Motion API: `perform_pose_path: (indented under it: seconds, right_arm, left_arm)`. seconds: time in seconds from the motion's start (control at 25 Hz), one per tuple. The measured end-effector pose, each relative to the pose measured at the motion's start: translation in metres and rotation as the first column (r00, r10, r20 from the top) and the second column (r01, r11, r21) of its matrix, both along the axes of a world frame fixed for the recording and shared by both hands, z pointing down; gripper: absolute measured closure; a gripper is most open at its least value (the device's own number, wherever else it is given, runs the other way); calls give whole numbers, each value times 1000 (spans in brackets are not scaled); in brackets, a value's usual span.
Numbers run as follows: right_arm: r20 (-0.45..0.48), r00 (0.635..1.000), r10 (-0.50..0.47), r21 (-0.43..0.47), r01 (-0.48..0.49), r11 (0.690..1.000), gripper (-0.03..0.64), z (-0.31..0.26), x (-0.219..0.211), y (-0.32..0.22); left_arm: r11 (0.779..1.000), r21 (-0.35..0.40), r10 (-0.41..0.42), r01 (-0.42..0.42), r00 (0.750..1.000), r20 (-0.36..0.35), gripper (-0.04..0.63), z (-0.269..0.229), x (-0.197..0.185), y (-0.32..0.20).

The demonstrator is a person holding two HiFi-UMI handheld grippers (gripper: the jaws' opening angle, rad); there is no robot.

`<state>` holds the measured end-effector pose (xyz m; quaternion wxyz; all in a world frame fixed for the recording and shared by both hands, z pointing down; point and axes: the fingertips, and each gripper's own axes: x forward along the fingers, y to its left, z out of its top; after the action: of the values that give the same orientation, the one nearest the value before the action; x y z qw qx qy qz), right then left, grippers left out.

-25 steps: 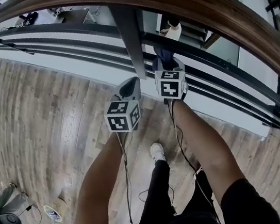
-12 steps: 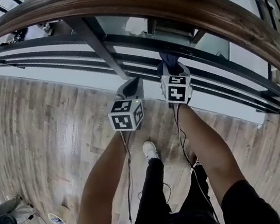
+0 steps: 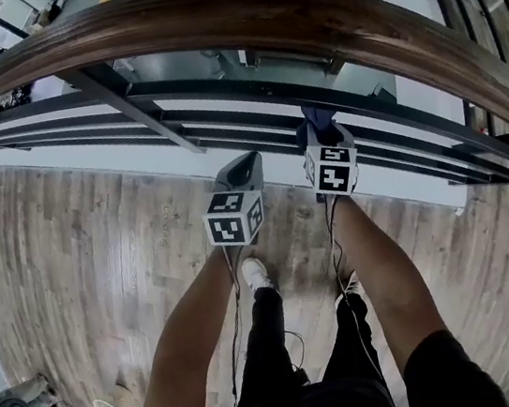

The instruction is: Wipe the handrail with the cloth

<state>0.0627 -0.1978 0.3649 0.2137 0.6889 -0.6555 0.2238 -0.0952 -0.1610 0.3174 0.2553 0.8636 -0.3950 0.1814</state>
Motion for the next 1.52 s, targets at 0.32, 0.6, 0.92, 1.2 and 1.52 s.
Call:
perform_pose_path:
  seconds: [0.32,0.6,0.92,1.2,1.52]
  right_arm:
    - [5,1000,26,-3,-26,1000,494,-1,85,38]
    - [-3,997,75,-9,-75,997,494,-5,179,81]
    - [-5,996,94,-16,-94,995,494,-8,273,120]
    - [-16,993,114,6,-114,993,494,-11,346,152]
    - [-33,979,201,30,-200,979,494,-9,463,207]
  left_arm:
    - [999,-29,25,-25,1000,-11,597,7,76,29]
    - [994,-33,101,-102,995,-25,597,4,167,56]
    - [983,-14,182,-183,983,-20,597,2,280,85]
    - [978,-22,205,-206,978,-42,597,3,363,112]
    - [958,-9,287,-288,957,-49,597,7,469,148]
